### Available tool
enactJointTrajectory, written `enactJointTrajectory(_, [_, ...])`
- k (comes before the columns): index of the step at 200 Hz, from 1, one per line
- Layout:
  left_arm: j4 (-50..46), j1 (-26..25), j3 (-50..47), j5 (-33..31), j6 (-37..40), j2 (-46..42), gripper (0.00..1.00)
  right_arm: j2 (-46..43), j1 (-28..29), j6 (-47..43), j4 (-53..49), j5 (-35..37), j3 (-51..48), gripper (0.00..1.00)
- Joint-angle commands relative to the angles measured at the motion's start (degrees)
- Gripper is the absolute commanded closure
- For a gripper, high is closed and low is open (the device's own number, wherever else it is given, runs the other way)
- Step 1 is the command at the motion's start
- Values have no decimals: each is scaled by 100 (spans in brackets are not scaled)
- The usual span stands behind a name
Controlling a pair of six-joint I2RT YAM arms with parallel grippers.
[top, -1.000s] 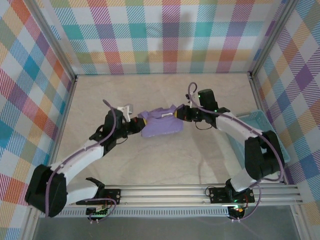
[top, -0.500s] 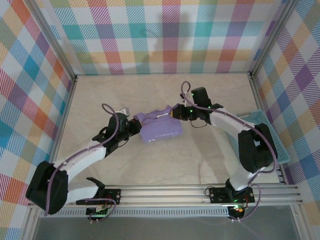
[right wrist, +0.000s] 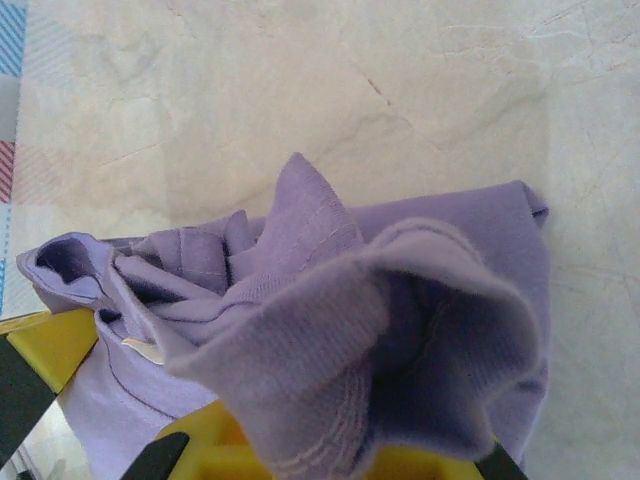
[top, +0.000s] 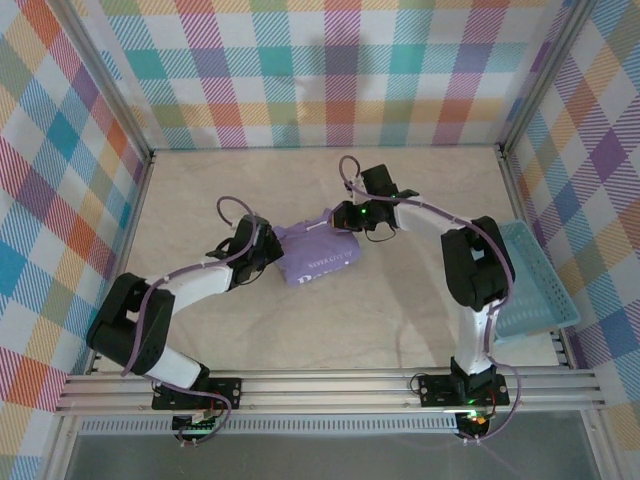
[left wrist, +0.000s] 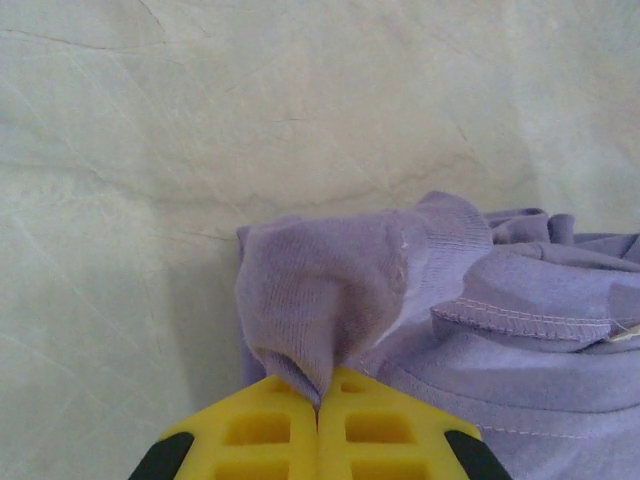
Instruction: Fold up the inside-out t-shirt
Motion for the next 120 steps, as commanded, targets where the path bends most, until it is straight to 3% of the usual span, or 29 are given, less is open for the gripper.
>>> enactJointTrajectory(1, [-309,113,152,-260,-57,306,100,213,-45,-134,-251,344,282,94])
enactJointTrajectory(24, [-438,119,202,-222,-119,488,96,272,-53,-173,-348,436,309,76])
enactJointTrajectory(43, [-706,144,231,-301,-272,460,81,100,-65,-228,-439,391,220,57])
enactJointTrajectory(56, [-1064,182,311,-412,-373,383,68,-108,-101,-282,-576,367,139,48])
enactJointTrajectory(63, [-1253,192,371,-453,-380,328,62,-234,-140,-325,-610,352,71,46])
enactJointTrajectory(120, [-2706,68,815,-783,-119,-654,39,-1378,-278,-630,124,-263,-1239,38])
